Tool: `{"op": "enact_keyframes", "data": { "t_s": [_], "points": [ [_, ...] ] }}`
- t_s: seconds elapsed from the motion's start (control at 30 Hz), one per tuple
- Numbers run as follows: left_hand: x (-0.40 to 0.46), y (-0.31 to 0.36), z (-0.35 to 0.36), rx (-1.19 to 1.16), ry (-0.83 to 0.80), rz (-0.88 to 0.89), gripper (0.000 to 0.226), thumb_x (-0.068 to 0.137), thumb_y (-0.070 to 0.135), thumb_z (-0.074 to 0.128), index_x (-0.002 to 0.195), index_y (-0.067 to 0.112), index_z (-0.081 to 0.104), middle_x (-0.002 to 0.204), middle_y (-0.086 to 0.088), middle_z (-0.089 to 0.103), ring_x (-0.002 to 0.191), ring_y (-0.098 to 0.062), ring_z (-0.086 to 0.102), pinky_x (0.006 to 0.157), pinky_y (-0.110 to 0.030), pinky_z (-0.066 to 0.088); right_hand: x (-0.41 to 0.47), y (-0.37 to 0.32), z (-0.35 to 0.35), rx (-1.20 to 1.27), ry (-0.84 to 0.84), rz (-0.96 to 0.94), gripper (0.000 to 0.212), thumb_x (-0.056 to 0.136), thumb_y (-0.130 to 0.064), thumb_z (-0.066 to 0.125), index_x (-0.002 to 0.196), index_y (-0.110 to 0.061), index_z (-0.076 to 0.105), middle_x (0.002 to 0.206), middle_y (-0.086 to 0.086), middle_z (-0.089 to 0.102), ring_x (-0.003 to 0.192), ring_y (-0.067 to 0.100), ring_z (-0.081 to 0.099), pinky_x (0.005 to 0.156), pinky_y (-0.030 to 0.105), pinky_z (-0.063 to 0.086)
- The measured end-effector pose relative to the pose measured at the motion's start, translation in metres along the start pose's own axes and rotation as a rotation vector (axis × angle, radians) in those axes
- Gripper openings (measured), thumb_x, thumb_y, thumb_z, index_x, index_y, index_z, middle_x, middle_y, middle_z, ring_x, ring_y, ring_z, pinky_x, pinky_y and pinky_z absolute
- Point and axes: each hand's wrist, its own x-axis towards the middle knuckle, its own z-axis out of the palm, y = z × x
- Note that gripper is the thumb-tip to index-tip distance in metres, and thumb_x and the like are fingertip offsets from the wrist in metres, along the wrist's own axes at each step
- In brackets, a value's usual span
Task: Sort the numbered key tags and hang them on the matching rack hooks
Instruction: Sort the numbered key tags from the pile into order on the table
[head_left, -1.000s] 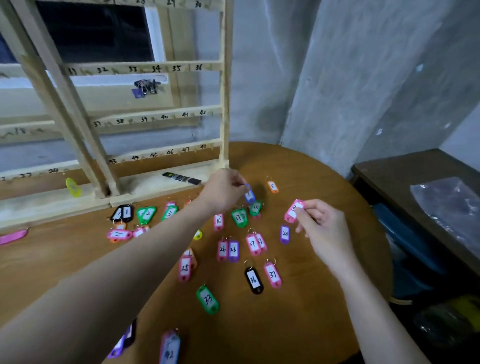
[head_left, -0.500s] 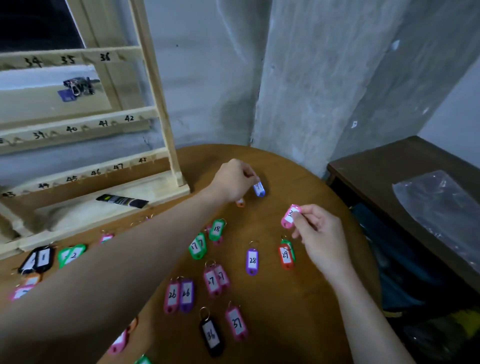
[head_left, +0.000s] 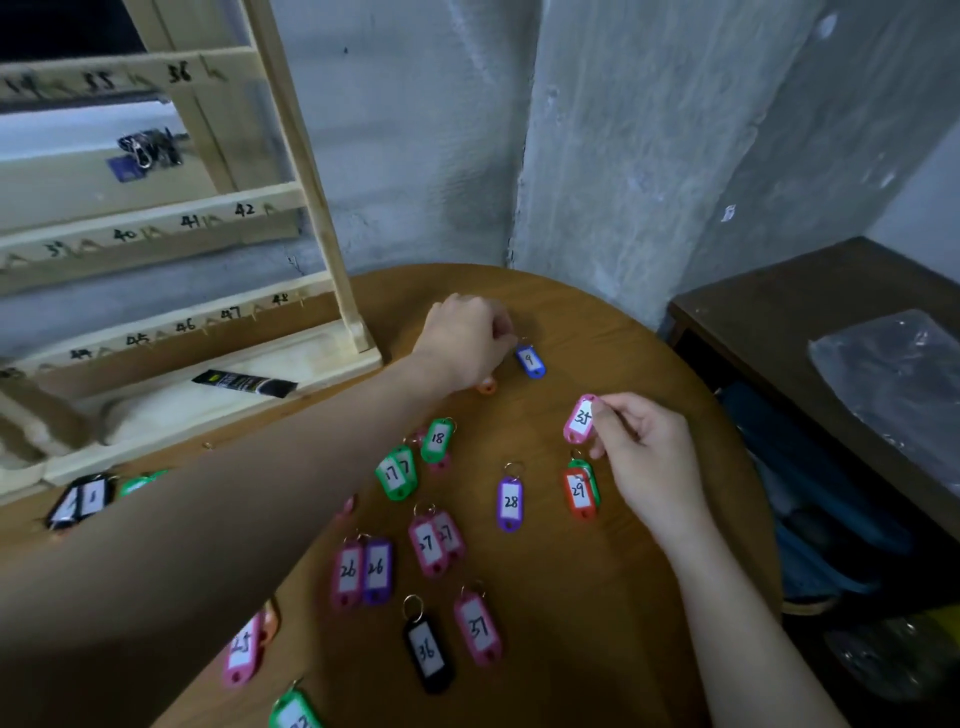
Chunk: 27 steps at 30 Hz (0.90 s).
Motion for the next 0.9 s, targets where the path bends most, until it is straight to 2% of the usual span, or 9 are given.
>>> {"op": "enact_keyframes", "data": {
  "t_s": [0.17,0.3,0.4,0.5,0.6,0.7,0.77,0.9],
  "points": [
    [-0.039,-0.022,-0.037,0.113,0.072,-0.030,0.016,0.091,0.033,0.060,0.095,0.025,0.073,0.101,0.000,0.073,0.105,-0.031,0.061,0.087,-0.038,0.042,-0.012,-0.022,0.010,0.106,-0.084,-0.068,0.015,0.100,-0.016,0.060,0.096,-0.016,0.074,0.077,-0.002,0.075,0.063,0.003,0.062,0.058,0.013,0.048],
    [-0.086,-0.043,-0.070,0.112,0.088,-0.108,0.015,0.092,0.032,0.060,0.094,0.023,0.072,0.097,-0.002,0.074,0.100,-0.032,0.065,0.089,-0.040,0.048,-0.030,-0.043,0.029,0.155,-0.164,-0.137,0.015,0.097,-0.010,0.065,0.090,-0.019,0.074,0.069,-0.009,0.071,0.060,0.002,0.060,0.056,0.013,0.045],
    [-0.134,-0.061,-0.090,0.092,0.097,-0.165,0.013,0.091,0.030,0.060,0.090,0.023,0.071,0.093,-0.004,0.074,0.094,-0.032,0.065,0.085,-0.042,0.051,-0.048,-0.055,0.044,0.126,-0.226,-0.162,0.012,0.096,-0.013,0.068,0.088,-0.020,0.076,0.066,-0.011,0.070,0.059,0.002,0.060,0.057,0.016,0.046],
    [-0.178,-0.074,-0.100,0.040,0.096,-0.229,0.012,0.088,0.023,0.059,0.087,0.022,0.071,0.087,-0.003,0.073,0.089,-0.032,0.066,0.080,-0.042,0.053,-0.063,-0.061,0.053,0.057,-0.268,-0.159,0.010,0.094,-0.020,0.071,0.087,-0.022,0.077,0.068,-0.004,0.071,0.061,0.008,0.063,0.061,0.027,0.049],
    [-0.218,-0.078,-0.100,0.019,0.100,-0.252,0.015,0.088,0.026,0.056,0.086,0.022,0.071,0.085,-0.001,0.072,0.087,-0.030,0.065,0.082,-0.042,0.052,-0.080,-0.066,0.062,0.034,-0.302,-0.145,0.012,0.092,-0.017,0.072,0.083,-0.024,0.076,0.065,-0.009,0.070,0.057,0.005,0.061,0.058,0.022,0.043],
    [-0.252,-0.079,-0.095,-0.030,0.115,-0.245,0.016,0.089,0.024,0.058,0.087,0.021,0.073,0.085,0.001,0.072,0.086,-0.028,0.065,0.083,-0.042,0.052,-0.097,-0.067,0.066,-0.029,-0.333,-0.126,0.009,0.090,-0.016,0.074,0.084,-0.023,0.074,0.070,-0.009,0.073,0.063,0.002,0.066,0.057,0.016,0.044],
    [-0.272,-0.079,-0.089,-0.074,0.111,-0.242,0.017,0.088,0.023,0.056,0.087,0.022,0.073,0.084,0.002,0.073,0.086,-0.028,0.065,0.084,-0.043,0.053,-0.110,-0.067,0.066,-0.097,-0.359,-0.113,0.005,0.091,-0.016,0.073,0.087,-0.019,0.073,0.071,-0.005,0.074,0.063,0.004,0.067,0.059,0.018,0.046],
    [-0.304,-0.074,-0.080,-0.133,0.110,-0.229,0.016,0.088,0.026,0.055,0.085,0.028,0.070,0.083,0.007,0.071,0.086,-0.023,0.065,0.088,-0.047,0.051,-0.130,-0.062,0.054,-0.202,-0.379,-0.111,0.016,0.094,-0.015,0.067,0.080,-0.019,0.072,0.069,-0.006,0.074,0.057,0.005,0.063,0.064,0.029,0.051]
  ]
}}
